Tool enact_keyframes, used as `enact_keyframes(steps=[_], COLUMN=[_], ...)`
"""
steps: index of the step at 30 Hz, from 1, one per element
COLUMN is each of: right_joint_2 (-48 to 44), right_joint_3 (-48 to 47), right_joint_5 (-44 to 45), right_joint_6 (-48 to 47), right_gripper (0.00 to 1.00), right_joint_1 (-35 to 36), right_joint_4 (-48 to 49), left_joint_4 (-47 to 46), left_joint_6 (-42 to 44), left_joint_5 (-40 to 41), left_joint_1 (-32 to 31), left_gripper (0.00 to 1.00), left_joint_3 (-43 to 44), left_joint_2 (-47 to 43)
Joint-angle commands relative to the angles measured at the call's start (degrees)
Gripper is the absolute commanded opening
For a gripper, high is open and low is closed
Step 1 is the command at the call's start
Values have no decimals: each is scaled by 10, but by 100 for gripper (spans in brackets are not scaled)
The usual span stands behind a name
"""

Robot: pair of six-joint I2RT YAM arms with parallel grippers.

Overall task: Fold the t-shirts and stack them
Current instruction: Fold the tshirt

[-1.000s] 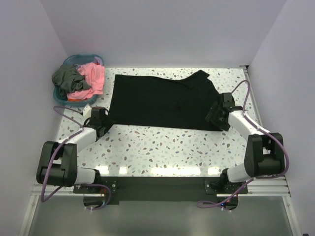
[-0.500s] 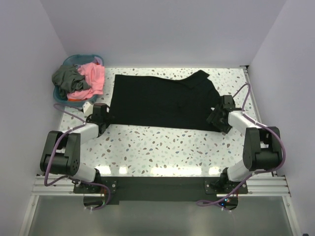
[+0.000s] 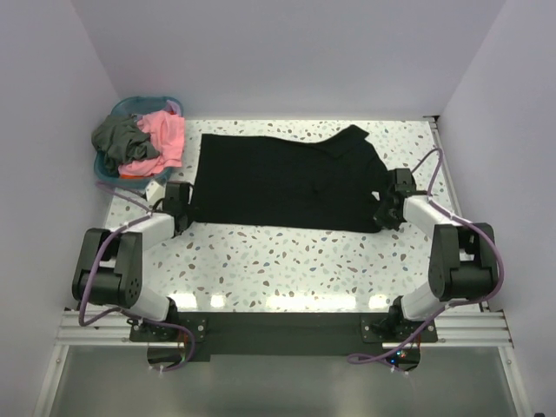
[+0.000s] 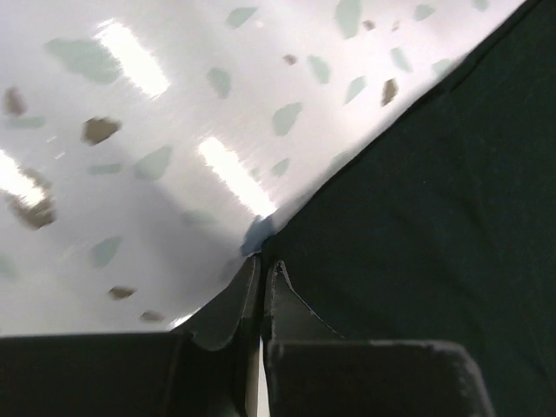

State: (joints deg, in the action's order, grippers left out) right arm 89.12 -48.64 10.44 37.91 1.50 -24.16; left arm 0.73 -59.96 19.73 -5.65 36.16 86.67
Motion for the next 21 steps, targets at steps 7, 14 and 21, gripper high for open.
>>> enact_keyframes(steps=[7,14,21], right_joint_2=[-150,-264,-354], right_joint_3=[-5,57,51], right_joint_5=[-12,-74,-65], right_joint_6=[21,28,6], right_gripper=[0,0,47], right_joint_1=[-31,-55,-55], right_joint_4=[-152,-226,-291], left_joint_4=[208,293,362], left_joint_6=[-39,-82,-67], left_joint_5=[65,52,51], left_joint_1=[3,3,3], left_gripper=[0,0,50], left_joint_3=[-49,-122,-112], left_joint_2=[-166,-340,-453])
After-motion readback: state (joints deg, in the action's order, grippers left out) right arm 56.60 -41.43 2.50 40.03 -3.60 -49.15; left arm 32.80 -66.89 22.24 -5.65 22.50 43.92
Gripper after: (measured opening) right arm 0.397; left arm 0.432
